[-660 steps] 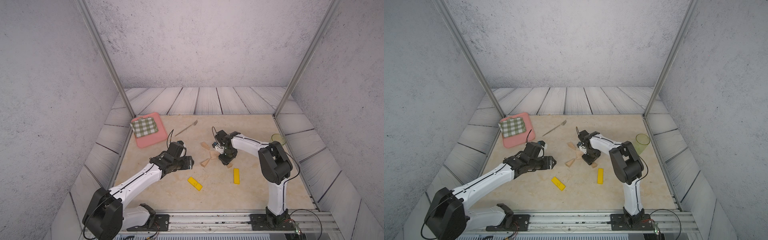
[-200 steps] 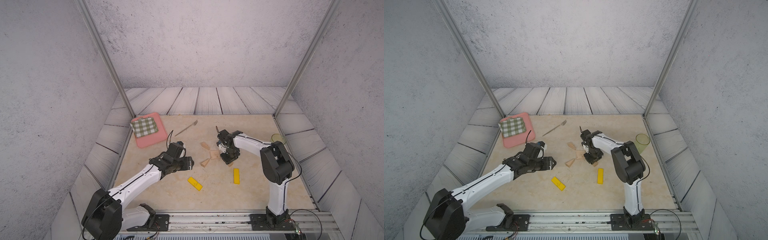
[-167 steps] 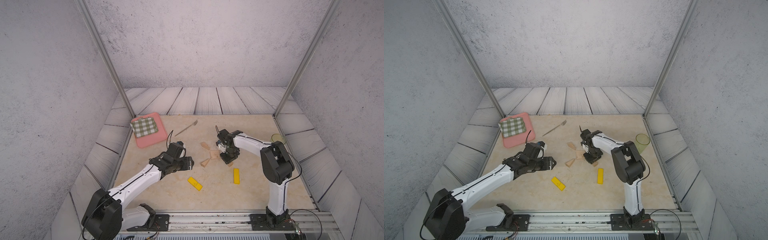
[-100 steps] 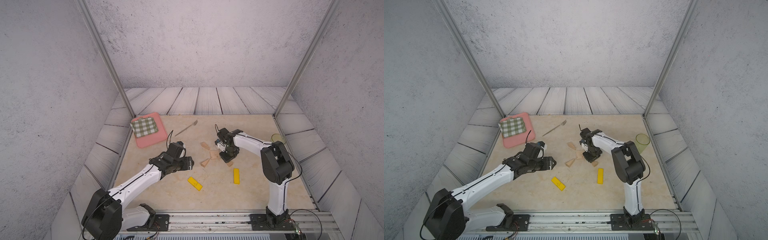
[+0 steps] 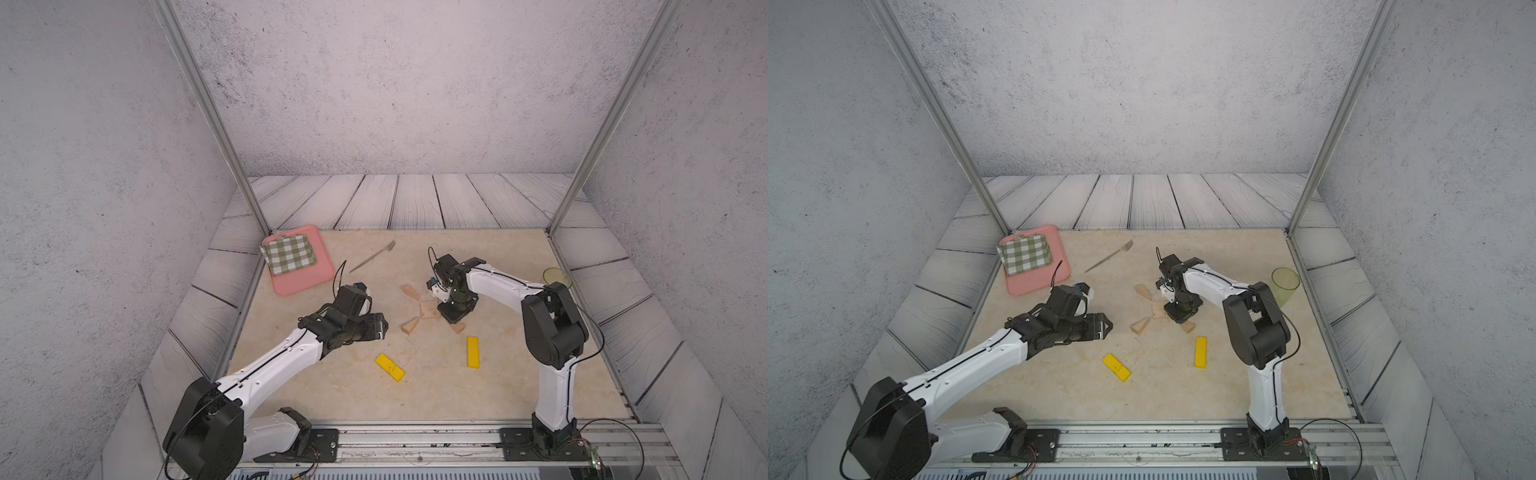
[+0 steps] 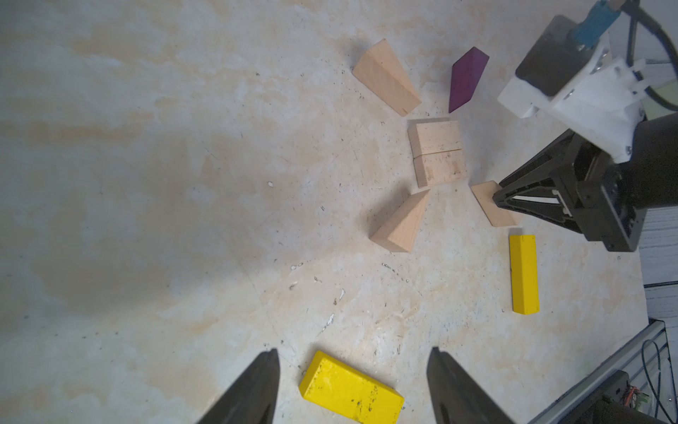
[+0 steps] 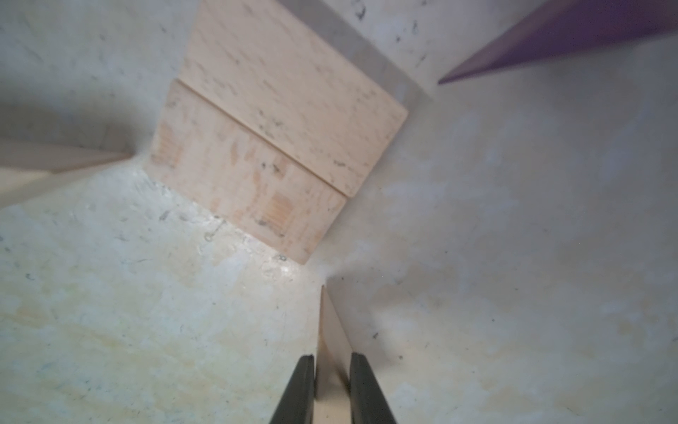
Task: Assemble a small pinwheel with building blocks
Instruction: Assemble the building block at the center of the board, then pick up the building block from the center of the board.
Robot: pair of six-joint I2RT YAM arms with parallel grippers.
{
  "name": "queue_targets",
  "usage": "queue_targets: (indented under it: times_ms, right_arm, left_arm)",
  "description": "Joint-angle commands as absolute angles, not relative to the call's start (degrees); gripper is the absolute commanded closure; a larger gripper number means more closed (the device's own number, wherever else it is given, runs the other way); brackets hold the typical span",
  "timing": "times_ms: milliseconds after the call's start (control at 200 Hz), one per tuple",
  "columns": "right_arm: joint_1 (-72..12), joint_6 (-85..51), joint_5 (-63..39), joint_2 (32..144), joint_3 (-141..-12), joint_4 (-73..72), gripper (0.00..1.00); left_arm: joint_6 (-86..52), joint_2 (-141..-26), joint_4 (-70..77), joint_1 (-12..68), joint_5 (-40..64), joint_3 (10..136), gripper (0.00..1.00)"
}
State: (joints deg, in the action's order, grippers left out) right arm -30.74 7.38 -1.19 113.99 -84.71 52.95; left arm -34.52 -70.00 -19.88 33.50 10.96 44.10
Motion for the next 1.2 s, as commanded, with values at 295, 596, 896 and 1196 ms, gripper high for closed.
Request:
queue_targets:
  times_ms: [295,596,896,1196]
  right_arm:
    - [-31.2,9.4,-2.46,117.42,-86.72,53.55,0.77]
    - [-31.14,8.33,-1.41,116.09,-87.17,53.42,0.66]
    - [-31.52,5.28,-1.81,107.12,-91.4,56.5,0.48]
    - [-46.25,-5.13,1.38,101.69,-87.74,56.57,0.4]
  left_arm:
    - [-34.63,-69.72,-19.4,33.22,11.16,43.59,0.3]
    - [-34.8,-69.36,-19.42,33.23,11.0,43.57,0.3]
    - [-37.0,-66.43,-20.63,32.96,7.53,43.79,0.29]
    - [-41.67,-57.14,-26.7,23.76,5.48,41.78,0.27]
